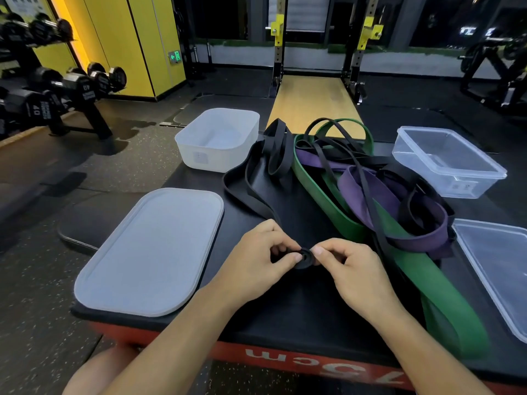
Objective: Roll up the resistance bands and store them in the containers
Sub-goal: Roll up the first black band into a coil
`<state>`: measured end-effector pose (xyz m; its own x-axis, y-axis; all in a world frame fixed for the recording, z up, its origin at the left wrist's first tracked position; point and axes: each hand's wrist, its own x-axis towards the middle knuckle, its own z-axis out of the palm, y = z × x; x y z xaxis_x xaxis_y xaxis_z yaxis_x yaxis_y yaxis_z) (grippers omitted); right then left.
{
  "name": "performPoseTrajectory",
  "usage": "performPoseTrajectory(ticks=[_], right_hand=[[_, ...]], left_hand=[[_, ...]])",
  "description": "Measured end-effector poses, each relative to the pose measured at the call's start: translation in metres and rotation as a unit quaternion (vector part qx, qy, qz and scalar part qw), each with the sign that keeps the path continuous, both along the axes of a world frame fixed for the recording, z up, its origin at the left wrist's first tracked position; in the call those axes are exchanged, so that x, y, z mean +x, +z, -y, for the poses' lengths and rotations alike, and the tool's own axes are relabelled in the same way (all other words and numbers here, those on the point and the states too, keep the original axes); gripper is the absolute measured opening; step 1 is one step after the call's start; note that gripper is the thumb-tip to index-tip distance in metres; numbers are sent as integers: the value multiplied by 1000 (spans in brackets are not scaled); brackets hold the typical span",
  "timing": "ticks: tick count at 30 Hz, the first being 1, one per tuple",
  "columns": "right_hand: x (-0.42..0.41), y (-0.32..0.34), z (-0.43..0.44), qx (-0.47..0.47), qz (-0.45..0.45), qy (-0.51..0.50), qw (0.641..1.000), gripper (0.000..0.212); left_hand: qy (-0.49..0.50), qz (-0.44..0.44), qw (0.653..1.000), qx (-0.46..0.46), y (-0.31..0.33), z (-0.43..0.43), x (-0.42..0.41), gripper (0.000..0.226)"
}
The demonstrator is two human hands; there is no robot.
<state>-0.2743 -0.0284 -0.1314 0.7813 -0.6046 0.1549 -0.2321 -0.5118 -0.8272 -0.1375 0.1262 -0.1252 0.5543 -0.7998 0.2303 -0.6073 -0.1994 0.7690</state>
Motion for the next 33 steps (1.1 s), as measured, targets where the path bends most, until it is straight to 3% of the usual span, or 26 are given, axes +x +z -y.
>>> performPoseTrajectory(ticks=[4,9,21,25,33], right_hand=[[-3,-1,-6,3,57,-19,998,21],[-6,-2,-12,-128,43,-11,991,17],[-8,-1,-7,-12,37,-9,999,21],[-7,-5,-9,-60,34,-17,997,27],[-6,-2,-13,-99,23,-27,994,18]], left_hand=[[-2,0,1000,4,-1,-1,0,8],[-13,1,1000,-7,-2,-2,1,8],[-15,22,1000,6,-2,-2,1,13],[-24,72,997,7,-3,-4,1,21],[-4,108,994,5,-9,-3,1,23]])
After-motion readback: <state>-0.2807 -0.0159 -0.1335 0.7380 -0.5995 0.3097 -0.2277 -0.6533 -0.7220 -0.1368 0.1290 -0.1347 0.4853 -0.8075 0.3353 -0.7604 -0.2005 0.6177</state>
